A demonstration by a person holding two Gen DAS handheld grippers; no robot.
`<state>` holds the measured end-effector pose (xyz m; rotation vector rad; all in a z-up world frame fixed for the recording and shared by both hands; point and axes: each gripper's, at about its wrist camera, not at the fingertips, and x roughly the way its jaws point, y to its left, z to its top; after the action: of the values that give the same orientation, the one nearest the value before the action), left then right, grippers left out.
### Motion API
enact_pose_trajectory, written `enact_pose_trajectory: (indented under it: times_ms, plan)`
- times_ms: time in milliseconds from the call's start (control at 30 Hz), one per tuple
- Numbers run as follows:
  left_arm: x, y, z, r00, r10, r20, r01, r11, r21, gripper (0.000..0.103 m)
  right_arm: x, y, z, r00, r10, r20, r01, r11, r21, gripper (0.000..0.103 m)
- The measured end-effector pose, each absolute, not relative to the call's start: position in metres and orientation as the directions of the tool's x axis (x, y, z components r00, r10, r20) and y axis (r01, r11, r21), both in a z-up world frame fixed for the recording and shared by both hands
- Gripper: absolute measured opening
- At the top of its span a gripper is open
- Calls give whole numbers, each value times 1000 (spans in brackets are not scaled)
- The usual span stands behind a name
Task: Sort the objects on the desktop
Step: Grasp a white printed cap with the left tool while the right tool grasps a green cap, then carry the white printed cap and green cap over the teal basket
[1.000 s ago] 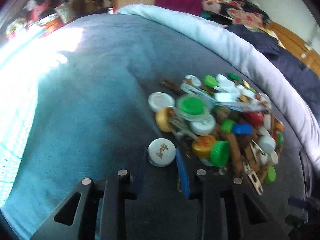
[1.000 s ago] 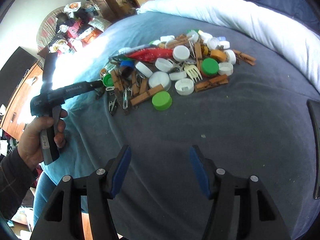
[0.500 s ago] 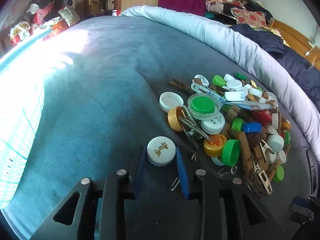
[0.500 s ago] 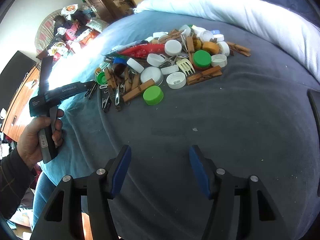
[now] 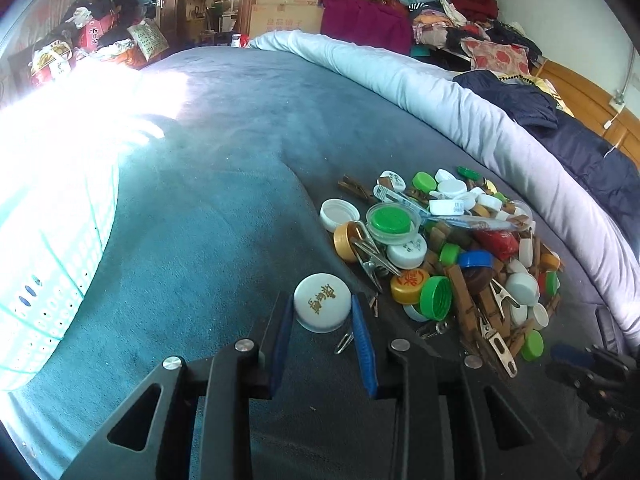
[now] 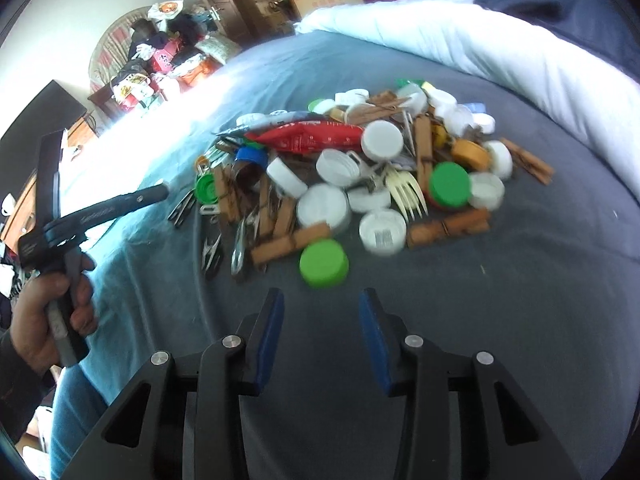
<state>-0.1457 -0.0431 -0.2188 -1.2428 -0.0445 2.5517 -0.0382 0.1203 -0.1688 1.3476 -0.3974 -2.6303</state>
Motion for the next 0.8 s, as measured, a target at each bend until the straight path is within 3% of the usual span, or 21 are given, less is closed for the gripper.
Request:
enact_pose_trajectory:
  times_ms: [233, 300, 800]
  plan:
    - [-144, -37, -222, -564, 286, -774, -263, -951, -160, 31, -59, 106, -179, -570, -203, -796, 53, -976, 210, 38]
    - [-141, -36, -219, -564, 288, -774, -266, -951, -160, 31, -57, 103, -178, -573, -157, -805, 47, -986, 159, 30]
    - [-85, -63, -114, -705, 284, -650, -290, -952, -101, 31, -30, 95, -80, -702, -204, -682, 63, -972, 225, 29]
